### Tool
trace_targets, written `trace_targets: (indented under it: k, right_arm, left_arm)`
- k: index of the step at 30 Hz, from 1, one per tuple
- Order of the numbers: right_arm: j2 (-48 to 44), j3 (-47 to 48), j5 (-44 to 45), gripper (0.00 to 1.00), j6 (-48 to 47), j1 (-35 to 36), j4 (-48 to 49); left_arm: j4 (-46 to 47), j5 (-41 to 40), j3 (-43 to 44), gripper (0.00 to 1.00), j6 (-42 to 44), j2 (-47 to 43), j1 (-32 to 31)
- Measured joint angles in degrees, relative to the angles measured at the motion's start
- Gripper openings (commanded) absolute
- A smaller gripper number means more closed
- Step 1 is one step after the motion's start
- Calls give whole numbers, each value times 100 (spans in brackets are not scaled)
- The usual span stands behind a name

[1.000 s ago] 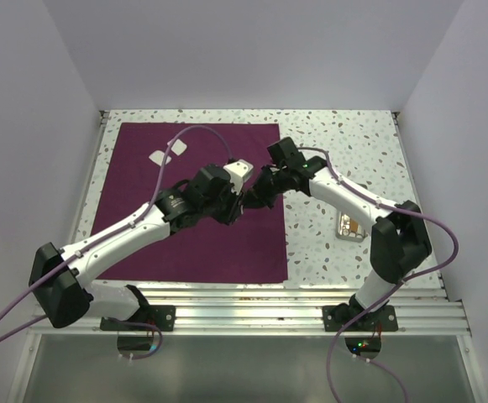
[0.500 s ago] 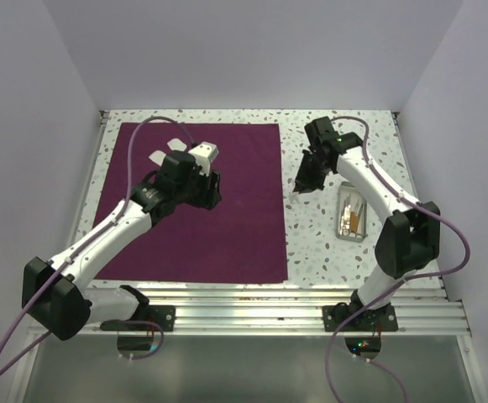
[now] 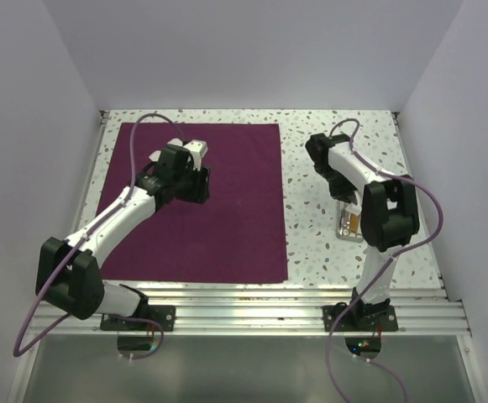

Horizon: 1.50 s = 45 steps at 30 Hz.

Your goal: Prepare the surgical pack

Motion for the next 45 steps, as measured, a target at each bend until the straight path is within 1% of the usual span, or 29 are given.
trace_targets:
  k: [5,14,17,19,20,21,23,24,28,32,38,41,43,45]
  right_arm:
    - [487,81,435,4,-210,-310,59]
    - [1534,817,358,6,-315,-511,201]
    - [1757,1049,260,10,-304,-514,212]
    - [1869,1139,219,22,-286,-514,249]
    - [1897,1150,181,26,-275,-511,251]
    - [1915,1150,131,38,-273,-514,251]
    - [1923,1150,26,51,-232,-514,236]
    - [1912,1152,-35,59,-216,-514,205]
    - [1786,1154,-365,70,-164,-518,83]
    - [1215,1084,-750,72,-120,-507,33]
    - [-87,601,-1084,72,-146,-476,98]
    - [-299,424,-1307,71,-195,-476,107]
    - [-323,400,-1587,70,-238,-481,138]
    - [-385,402,-2173,70,-302,-481,229]
  left_arm:
    - [48,125,15,59,-2,129,122]
    - [52,195,13,59,-4,319,190]
    - [55,212,13,60,-4,345,238]
    - [57,221,13,60,-4,393,256]
    - [52,216,15,61,-7,424,258]
    - [48,212,17,61,-7,463,258]
    - [15,173,70,63,-13,564,258]
    - [-26,111,133,64,-31,632,258]
    - [-367,-389,708,65,-175,1088,313]
    - [-697,-933,1473,65,-442,1641,514]
    - [-1279,-1449,2774,65,-702,2640,717]
    - [-1652,-1685,3484,64,-817,3176,828]
    - [-1899,-1812,3982,61,-866,3536,981]
    - [-2074,-1895,4470,58,-868,3884,1193]
